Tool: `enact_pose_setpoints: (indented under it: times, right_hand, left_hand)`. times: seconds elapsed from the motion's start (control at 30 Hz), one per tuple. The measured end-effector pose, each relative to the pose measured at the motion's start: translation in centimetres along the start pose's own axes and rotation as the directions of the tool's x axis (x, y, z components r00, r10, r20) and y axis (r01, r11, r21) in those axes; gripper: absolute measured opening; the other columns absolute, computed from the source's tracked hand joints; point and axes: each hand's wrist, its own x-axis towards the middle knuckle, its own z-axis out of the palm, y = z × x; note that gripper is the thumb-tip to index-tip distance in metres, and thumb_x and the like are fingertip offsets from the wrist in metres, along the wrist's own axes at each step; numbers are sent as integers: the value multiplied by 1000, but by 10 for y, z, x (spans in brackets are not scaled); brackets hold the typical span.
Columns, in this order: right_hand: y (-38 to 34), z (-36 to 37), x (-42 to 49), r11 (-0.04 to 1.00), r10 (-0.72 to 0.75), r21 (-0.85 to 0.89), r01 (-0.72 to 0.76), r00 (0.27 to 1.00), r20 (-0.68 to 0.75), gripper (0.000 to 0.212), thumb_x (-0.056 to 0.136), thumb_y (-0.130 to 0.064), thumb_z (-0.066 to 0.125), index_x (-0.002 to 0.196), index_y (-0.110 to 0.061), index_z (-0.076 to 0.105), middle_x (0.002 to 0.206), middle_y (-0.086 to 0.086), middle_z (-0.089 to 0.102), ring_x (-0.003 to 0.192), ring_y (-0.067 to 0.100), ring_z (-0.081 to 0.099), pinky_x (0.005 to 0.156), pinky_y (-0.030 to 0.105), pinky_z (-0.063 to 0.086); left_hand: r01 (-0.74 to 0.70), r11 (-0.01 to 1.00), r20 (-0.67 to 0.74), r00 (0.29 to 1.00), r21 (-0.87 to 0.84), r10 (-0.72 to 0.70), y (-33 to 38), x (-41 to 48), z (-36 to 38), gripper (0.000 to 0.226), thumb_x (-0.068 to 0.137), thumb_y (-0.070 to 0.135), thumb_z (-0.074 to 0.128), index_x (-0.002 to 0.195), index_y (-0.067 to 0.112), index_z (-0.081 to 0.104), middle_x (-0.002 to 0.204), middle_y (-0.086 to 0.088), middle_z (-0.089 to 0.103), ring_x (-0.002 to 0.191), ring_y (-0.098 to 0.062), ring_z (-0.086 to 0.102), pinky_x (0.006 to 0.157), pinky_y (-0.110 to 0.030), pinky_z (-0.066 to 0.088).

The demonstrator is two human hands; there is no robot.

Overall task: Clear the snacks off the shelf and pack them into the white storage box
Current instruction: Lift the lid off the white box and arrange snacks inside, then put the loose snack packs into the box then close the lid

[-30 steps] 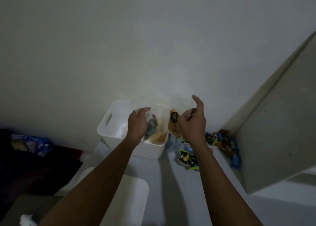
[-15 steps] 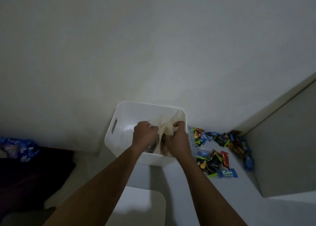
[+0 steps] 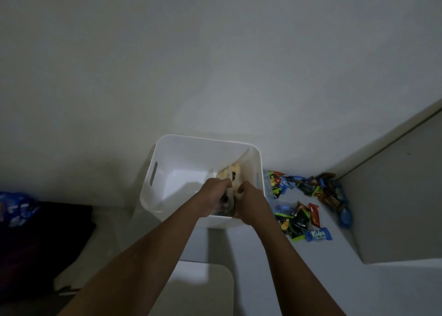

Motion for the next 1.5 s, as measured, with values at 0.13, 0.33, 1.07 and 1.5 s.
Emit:
enact_pose_setpoints:
  times: [0.13, 0.33, 1.07, 1.5]
  right_hand:
    - [11, -5, 0, 994, 3, -110, -15, 994, -105, 22, 96, -13, 54, 117, -12, 59, 118, 12, 63, 104, 27, 64, 87, 38, 57]
    - [25, -15, -5, 998, 41, -32, -54, 948, -315, 29, 91, -12, 58, 120, -16, 59, 121, 8, 60, 96, 24, 66, 76, 42, 59]
    - [157, 5, -27, 954, 46, 301, 8, 984, -174, 14, 93, -14, 55, 83, -8, 64, 75, 8, 65, 69, 18, 59, 63, 31, 42]
    - [257, -51, 4, 960, -186, -212, 181, 982, -5, 64, 83, -53, 64, 140, -36, 42, 147, 2, 32, 136, 29, 25, 107, 54, 31]
  left_hand:
    - [36, 999, 67, 997, 15, -37, 5, 4, 3, 34, 98, 33, 45, 121, 12, 57, 125, -6, 56, 116, -32, 54, 76, -42, 57]
    - [-3, 942, 30, 1000, 334, -7, 0, 12, 15, 62, 88, 15, 65, 144, 23, 40, 140, -10, 48, 119, -33, 54, 85, -50, 58]
    - [-622, 636, -257, 592, 457, 764, 21, -16, 122, 25, 92, 27, 63, 116, 20, 65, 109, 4, 66, 93, -9, 62, 83, -27, 53]
    - [-311, 539, -180, 717, 783, 673, -51, 63, 191, 44, 81, 18, 68, 120, 4, 56, 117, -18, 60, 111, -32, 58, 91, -43, 52]
